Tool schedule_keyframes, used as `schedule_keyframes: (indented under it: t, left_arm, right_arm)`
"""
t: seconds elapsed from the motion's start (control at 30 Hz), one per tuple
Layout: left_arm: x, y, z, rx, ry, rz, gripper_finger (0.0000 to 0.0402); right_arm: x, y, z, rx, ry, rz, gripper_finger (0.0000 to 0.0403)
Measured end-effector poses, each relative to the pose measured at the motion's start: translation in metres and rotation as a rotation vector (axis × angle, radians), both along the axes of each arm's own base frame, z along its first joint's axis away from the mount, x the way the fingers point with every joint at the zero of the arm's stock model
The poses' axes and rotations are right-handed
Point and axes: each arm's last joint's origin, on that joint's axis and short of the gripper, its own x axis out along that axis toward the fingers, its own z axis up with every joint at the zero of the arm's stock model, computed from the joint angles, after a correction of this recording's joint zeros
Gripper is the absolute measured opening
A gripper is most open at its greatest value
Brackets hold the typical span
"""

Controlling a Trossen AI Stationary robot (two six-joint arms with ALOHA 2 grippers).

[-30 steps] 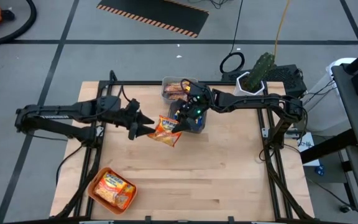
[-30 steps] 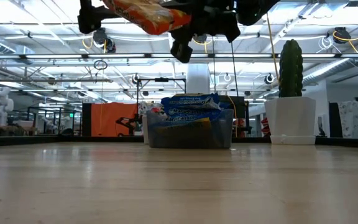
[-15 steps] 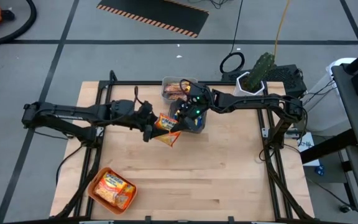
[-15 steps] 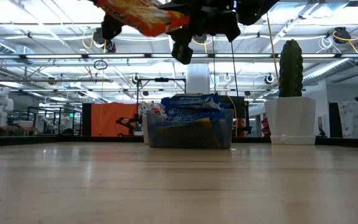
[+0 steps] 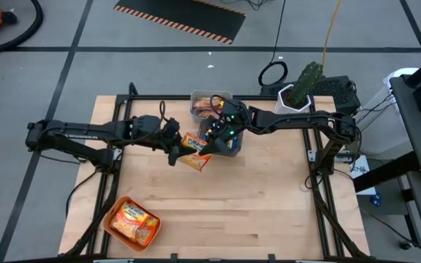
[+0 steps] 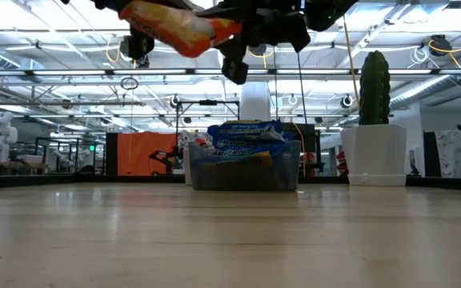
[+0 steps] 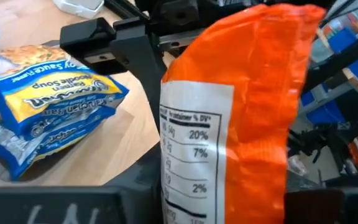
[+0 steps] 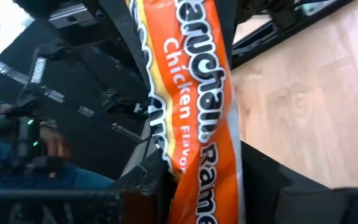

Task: Sort Maruchan noodles
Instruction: Put the orange noodle pack into the orange bin

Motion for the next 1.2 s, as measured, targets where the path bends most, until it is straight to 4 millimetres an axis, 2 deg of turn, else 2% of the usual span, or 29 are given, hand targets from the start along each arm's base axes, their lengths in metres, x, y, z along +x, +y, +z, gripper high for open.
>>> schedule_keyframes:
  t: [0.1, 0.27, 0.4, 0.5, 0.63, 0.9, 1.2]
  left_arm:
    - [-0.001, -0.001, -0.001, 0.003, 0.009, -0.037, 0.0125]
    - [-0.006, -0.003, 0.004, -0.002, -0.008, -0.098, 0.0123]
    - [-0.021, -0.006, 0.005, -0.056, 0.045, -0.197, 0.0122]
    - [-0.037, -0.008, 0.005, -0.123, 0.119, -0.26, 0.0122]
    - [-0.062, -0.016, 0.005, -0.207, 0.226, -0.342, 0.0121]
    - [-0.109, -0.039, -0.001, -0.349, 0.486, -0.586, 0.0121]
    - [-0.123, -0.062, -0.009, -0.349, 0.614, -0.74, 0.012]
  right_arm:
    - [0.001, 0.005, 0.002, 0.012, 0.005, -0.022, 0.0151]
    - [-0.002, 0.009, 0.009, 0.049, 0.025, -0.056, 0.0214]
    - [-0.01, 0.009, 0.022, 0.096, 0.038, -0.096, 0.0246]
    - [-0.02, 0.012, 0.035, 0.096, 0.038, -0.114, 0.0252]
    - [-0.036, 0.016, 0.047, -0.001, 0.049, -0.182, 0.0253]
    - [-0.058, 0.02, 0.058, -0.118, 0.085, -0.197, 0.0253]
    - [-0.063, 0.021, 0.056, -0.164, 0.109, -0.177, 0.0253]
